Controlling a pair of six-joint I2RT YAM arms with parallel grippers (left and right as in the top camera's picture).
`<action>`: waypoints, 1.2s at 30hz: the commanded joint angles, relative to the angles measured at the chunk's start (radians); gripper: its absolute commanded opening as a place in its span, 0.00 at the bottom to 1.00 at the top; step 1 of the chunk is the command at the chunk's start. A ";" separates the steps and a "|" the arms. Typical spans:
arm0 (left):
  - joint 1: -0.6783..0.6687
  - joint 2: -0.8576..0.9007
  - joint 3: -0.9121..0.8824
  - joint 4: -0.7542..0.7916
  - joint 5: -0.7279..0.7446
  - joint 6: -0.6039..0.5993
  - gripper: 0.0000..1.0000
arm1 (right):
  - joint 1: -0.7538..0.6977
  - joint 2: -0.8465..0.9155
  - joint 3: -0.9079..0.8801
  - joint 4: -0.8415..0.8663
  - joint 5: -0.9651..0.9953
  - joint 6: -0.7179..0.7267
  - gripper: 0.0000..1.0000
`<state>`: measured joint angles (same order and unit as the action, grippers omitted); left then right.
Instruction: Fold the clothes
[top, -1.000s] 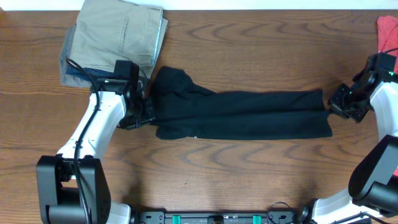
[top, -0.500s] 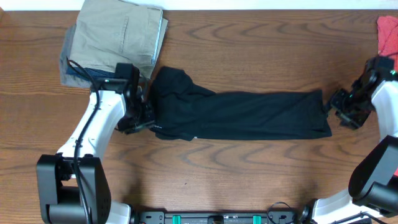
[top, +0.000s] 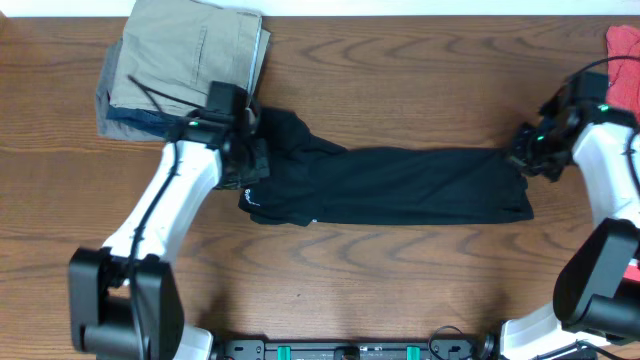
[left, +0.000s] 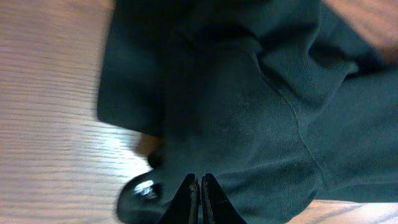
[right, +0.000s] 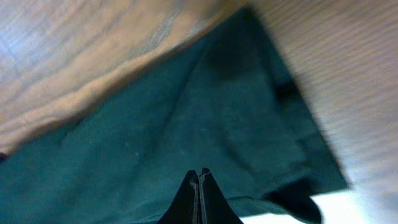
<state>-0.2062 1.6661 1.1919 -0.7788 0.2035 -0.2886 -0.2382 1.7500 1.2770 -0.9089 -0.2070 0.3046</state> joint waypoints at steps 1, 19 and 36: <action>-0.021 0.068 0.002 0.008 -0.002 -0.002 0.06 | 0.031 -0.002 -0.067 0.043 -0.006 0.034 0.01; -0.019 0.254 0.002 -0.045 -0.256 -0.229 0.06 | 0.027 0.003 -0.350 0.263 0.132 0.155 0.01; -0.020 0.208 0.002 -0.286 -0.329 -0.380 0.06 | 0.016 -0.050 -0.343 0.150 0.186 0.223 0.01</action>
<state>-0.2302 1.9091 1.1973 -1.0512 -0.0982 -0.6365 -0.2111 1.7378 0.9504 -0.7395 -0.0929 0.5095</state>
